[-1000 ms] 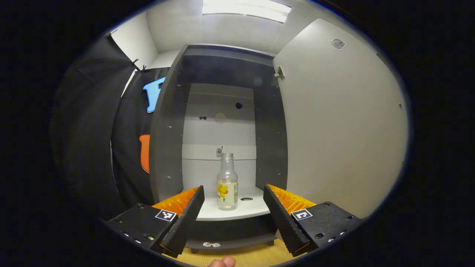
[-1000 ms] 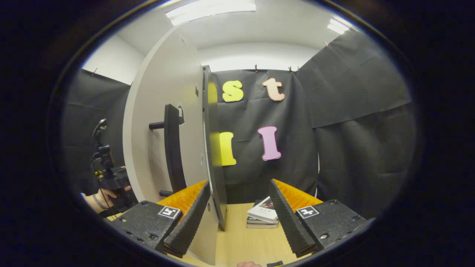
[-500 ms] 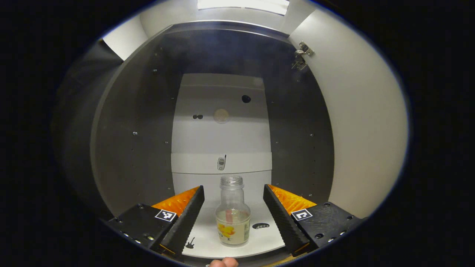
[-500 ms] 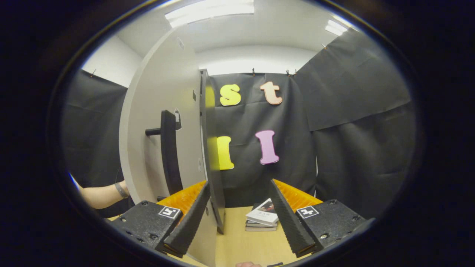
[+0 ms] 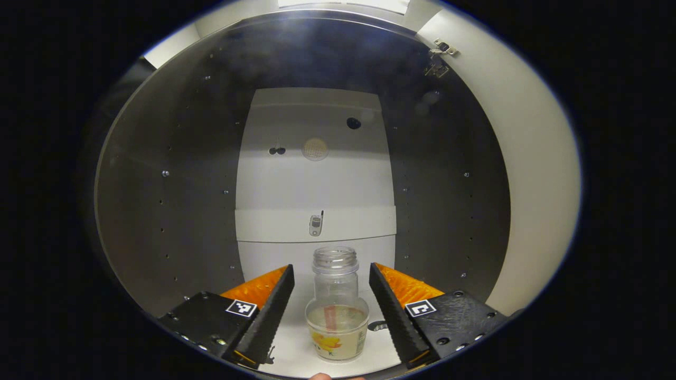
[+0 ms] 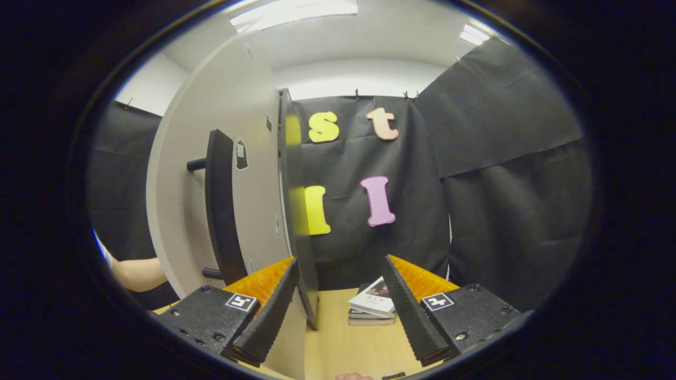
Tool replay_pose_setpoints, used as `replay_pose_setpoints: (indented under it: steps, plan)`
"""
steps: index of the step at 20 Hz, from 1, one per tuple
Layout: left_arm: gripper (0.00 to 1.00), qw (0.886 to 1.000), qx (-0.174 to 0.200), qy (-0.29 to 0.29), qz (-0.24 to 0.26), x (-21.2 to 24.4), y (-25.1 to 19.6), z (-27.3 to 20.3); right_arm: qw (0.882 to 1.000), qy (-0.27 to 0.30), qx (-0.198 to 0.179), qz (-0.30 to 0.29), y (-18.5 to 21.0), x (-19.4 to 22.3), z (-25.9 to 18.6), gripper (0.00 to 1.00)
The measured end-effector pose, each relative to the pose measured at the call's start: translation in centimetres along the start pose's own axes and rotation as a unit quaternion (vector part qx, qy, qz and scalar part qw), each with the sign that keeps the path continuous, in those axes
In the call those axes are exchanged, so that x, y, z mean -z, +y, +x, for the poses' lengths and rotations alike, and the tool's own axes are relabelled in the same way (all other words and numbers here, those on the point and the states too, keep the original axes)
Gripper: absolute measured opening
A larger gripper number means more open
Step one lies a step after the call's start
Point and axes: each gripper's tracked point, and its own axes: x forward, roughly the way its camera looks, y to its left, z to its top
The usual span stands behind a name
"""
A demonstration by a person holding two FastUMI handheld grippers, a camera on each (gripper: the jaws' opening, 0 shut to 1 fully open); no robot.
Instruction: Open the cabinet door with the right hand, grasp the bottle in the cabinet with the left hand and place it on the coaster, then close the cabinet door with the right hand.
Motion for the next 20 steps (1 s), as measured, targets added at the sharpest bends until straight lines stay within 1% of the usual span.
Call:
replay_pose_setpoints:
  steps: [1,2,3,4,5,7,9,11,14,17,20]
  plan:
    - [0.78,1.000,-0.004,0.002,0.001,0.1,0.2,0.3,1.000,0.000,0.000,0.001,-0.1,0.1,0.0,0.97]
    - [0.71,1.000,-0.006,0.006,0.005,0.3,0.3,0.6,1.000,-0.001,0.001,-0.002,-0.2,0.0,-0.1,0.97]
    - [0.54,1.000,-0.009,0.010,0.007,0.4,0.2,0.6,1.000,-0.002,0.003,-0.005,-0.4,0.0,0.0,0.99]
    - [0.47,1.000,-0.002,0.008,0.005,0.3,0.1,0.7,1.000,-0.001,0.006,-0.007,-0.6,0.0,0.0,0.99]
    - [0.44,1.000,0.002,0.008,0.000,0.3,-0.1,0.7,1.000,-0.001,0.006,-0.008,-0.7,-0.1,0.0,0.99]
    - [0.44,1.000,-0.002,0.006,-0.003,0.0,0.2,0.1,1.000,-0.004,0.003,-0.007,-0.8,0.0,0.1,0.97]
    - [0.44,1.000,-0.007,-0.015,-0.006,-1.5,0.8,-1.7,1.000,-0.010,0.005,-0.005,-1.1,-0.1,0.0,0.99]
    - [0.44,0.999,-0.014,-0.039,-0.003,-3.0,1.7,-4.4,1.000,-0.011,0.002,-0.002,-1.1,0.1,0.0,0.98]
    - [0.44,0.999,-0.015,-0.046,-0.007,-3.3,2.7,-9.1,1.000,-0.011,0.002,0.002,-1.3,0.2,0.1,0.97]
    - [0.43,0.997,-0.058,-0.051,0.014,-1.3,5.8,-14.1,1.000,-0.021,0.006,0.006,-2.0,-0.2,0.3,0.99]
    - [0.43,0.993,-0.113,-0.037,0.026,2.4,8.5,-19.5,0.999,-0.028,0.000,0.017,-2.2,-1.1,0.5,0.97]
